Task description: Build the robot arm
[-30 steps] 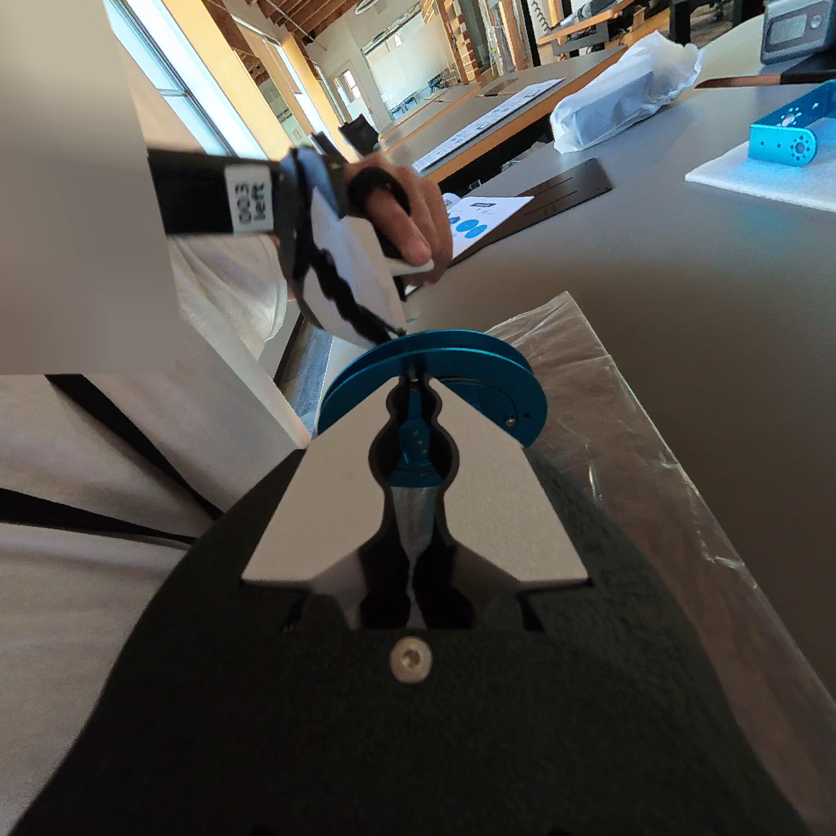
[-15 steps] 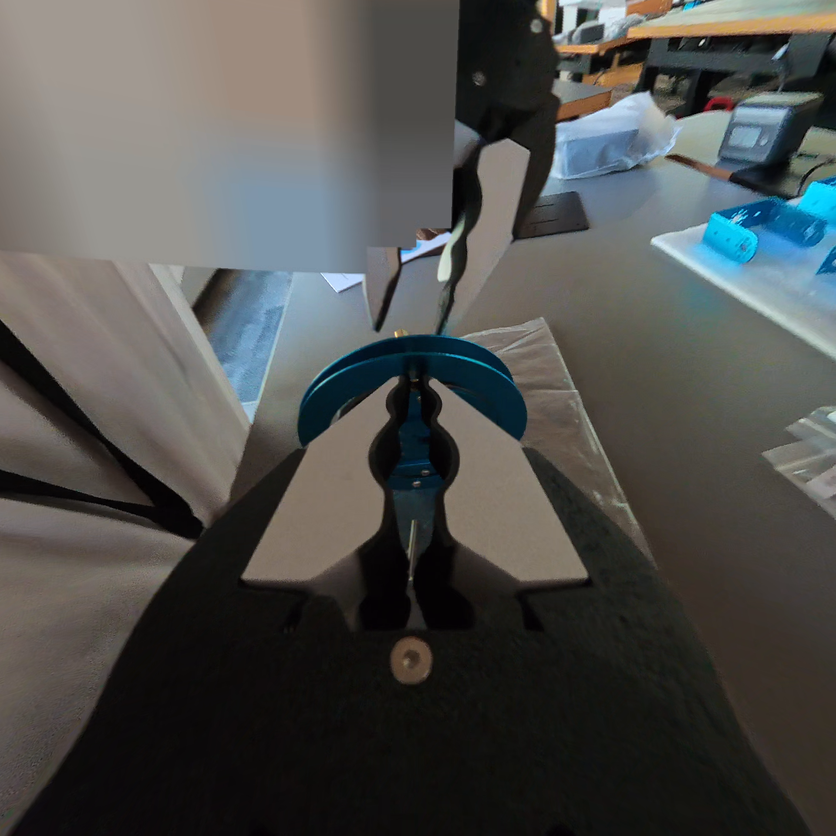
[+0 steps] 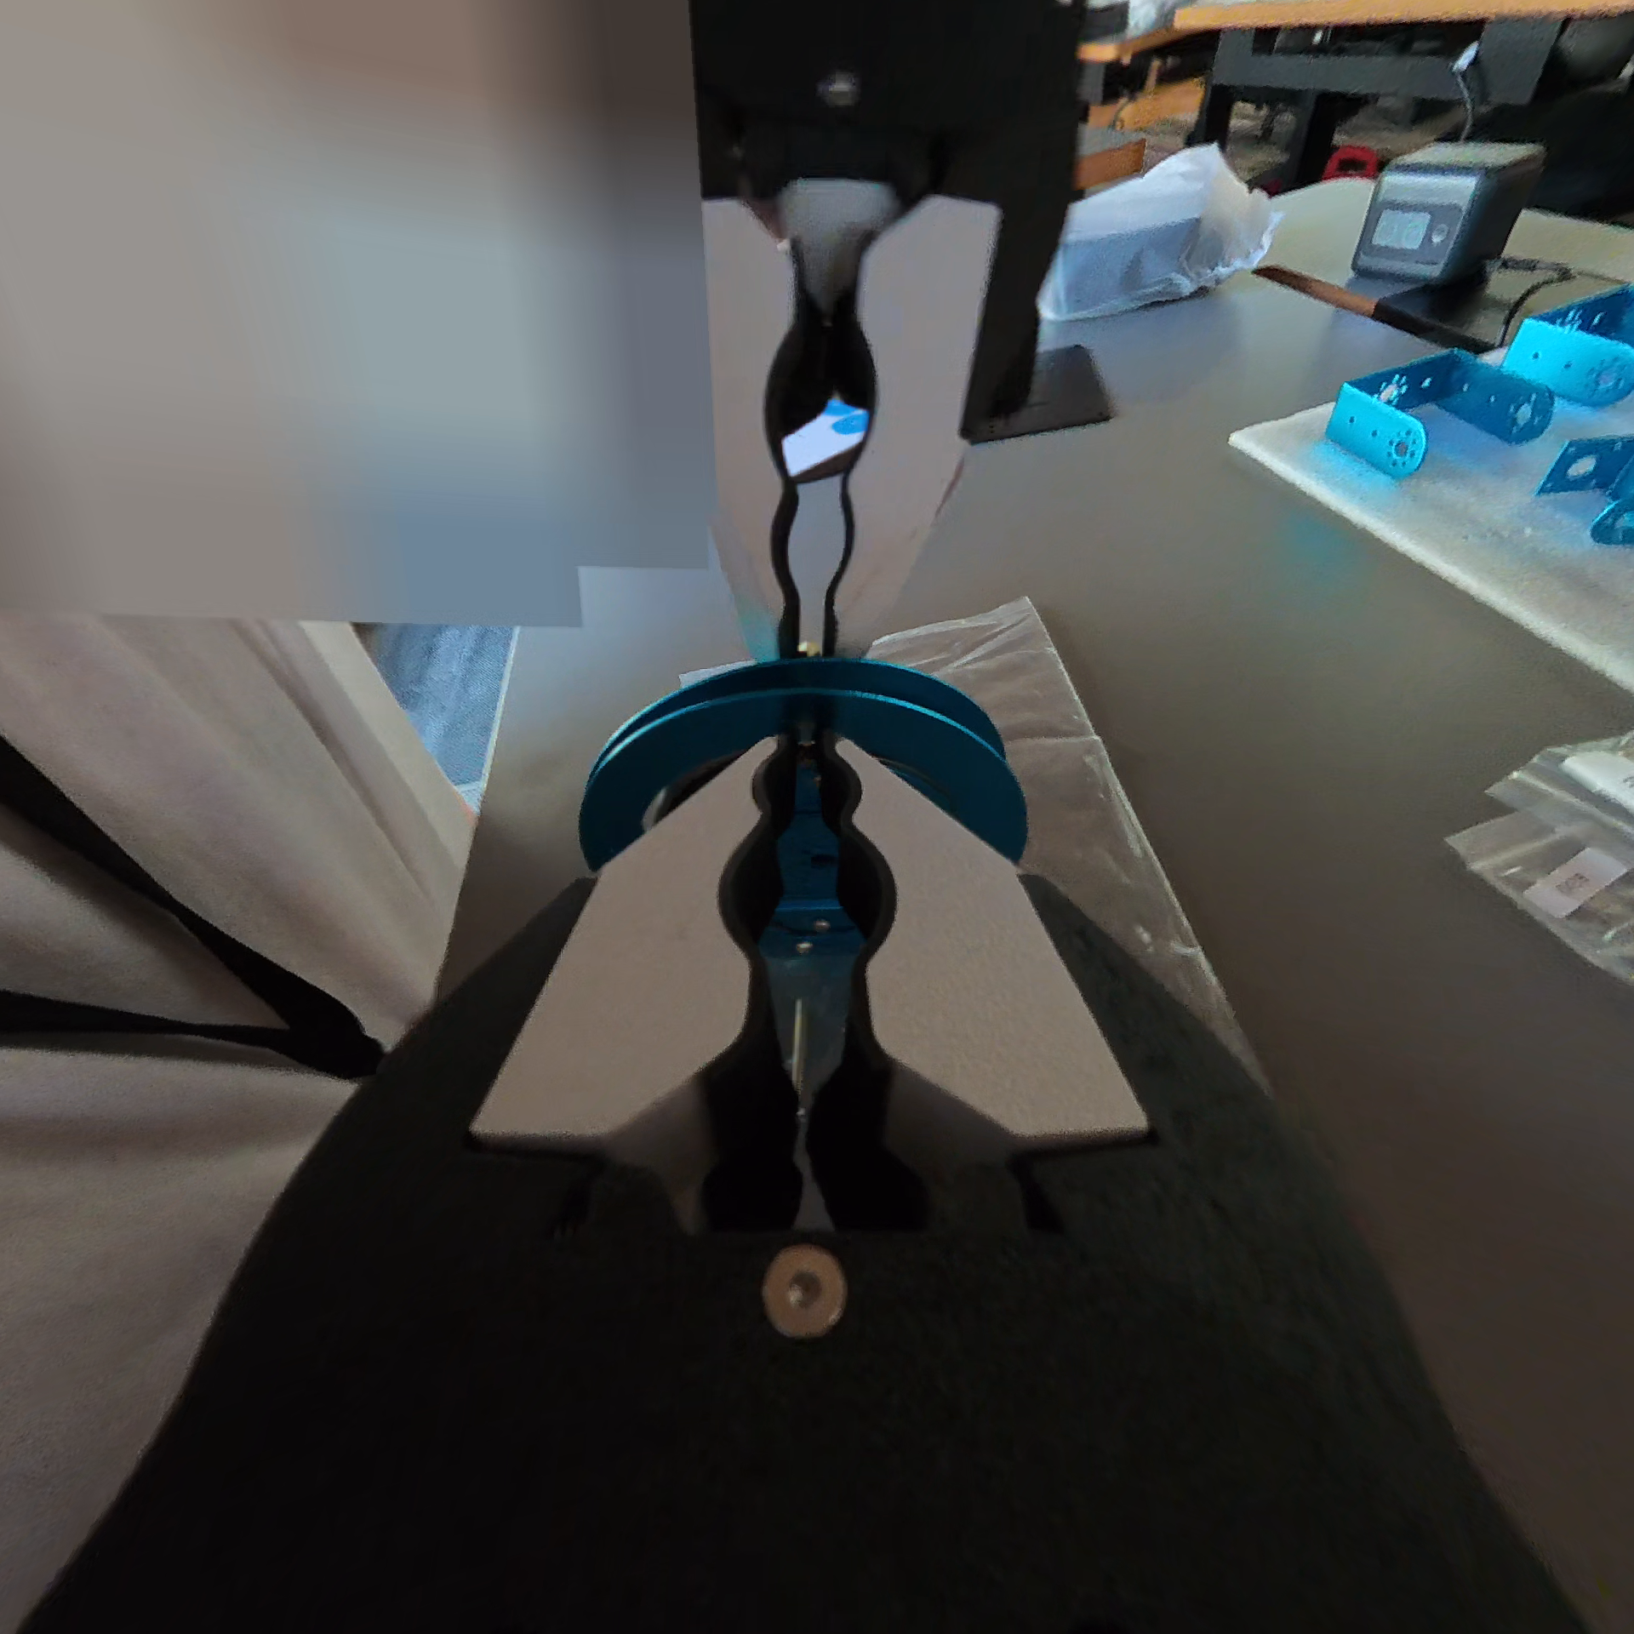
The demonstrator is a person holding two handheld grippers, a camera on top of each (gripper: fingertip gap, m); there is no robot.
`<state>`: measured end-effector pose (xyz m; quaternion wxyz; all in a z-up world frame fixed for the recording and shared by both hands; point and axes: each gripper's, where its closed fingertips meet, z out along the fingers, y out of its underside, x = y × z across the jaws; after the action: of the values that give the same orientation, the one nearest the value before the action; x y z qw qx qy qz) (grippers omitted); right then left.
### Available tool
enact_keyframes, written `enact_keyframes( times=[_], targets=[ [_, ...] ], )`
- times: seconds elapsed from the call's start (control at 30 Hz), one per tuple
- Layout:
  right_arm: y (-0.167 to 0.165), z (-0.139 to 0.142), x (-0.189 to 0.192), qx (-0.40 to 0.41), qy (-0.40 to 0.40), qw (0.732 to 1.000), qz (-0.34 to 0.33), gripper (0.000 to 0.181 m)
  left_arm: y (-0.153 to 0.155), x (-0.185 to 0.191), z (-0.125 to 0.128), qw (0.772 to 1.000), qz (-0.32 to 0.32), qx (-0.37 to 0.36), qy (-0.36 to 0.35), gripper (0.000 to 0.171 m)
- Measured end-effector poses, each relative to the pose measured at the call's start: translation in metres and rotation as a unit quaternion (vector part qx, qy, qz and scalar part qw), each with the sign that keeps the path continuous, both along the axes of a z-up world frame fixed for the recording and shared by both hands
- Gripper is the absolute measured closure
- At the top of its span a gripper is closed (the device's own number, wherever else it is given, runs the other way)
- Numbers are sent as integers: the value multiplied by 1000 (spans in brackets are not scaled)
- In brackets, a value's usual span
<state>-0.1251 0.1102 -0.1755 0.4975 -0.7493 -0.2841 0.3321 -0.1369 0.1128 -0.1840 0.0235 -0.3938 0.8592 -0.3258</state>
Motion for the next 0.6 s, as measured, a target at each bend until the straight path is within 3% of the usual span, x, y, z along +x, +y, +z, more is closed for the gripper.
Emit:
enact_keyframes(
  times=[0.1, 0.2, 0.27, 0.4, 0.53, 0.6],
  targets=[
    [-6, 1, -5, -78, 74, 994, 27, 178, 0, 0, -2, 988, -56, 118, -83, 166],
    [-8, 1, -6, -147, 135, 979, 39, 178, 5, 3, -2, 954, -92, 238, -159, 167],
    [-10, 0, -7, -205, 176, 962, 50, 179, 8, 7, 0, 913, -117, 323, -218, 166],
    [-12, 1, -10, -268, 247, 929, 62, 178, 14, 14, 2, 812, -146, 465, -321, 166],
    [-13, 1, -11, -290, 285, 911, 66, 178, 17, 18, 6, 721, -139, 540, -411, 167],
    [-13, 1, -11, -288, 288, 911, 65, 178, 16, 18, 7, 693, -128, 553, -445, 167]
  ],
)
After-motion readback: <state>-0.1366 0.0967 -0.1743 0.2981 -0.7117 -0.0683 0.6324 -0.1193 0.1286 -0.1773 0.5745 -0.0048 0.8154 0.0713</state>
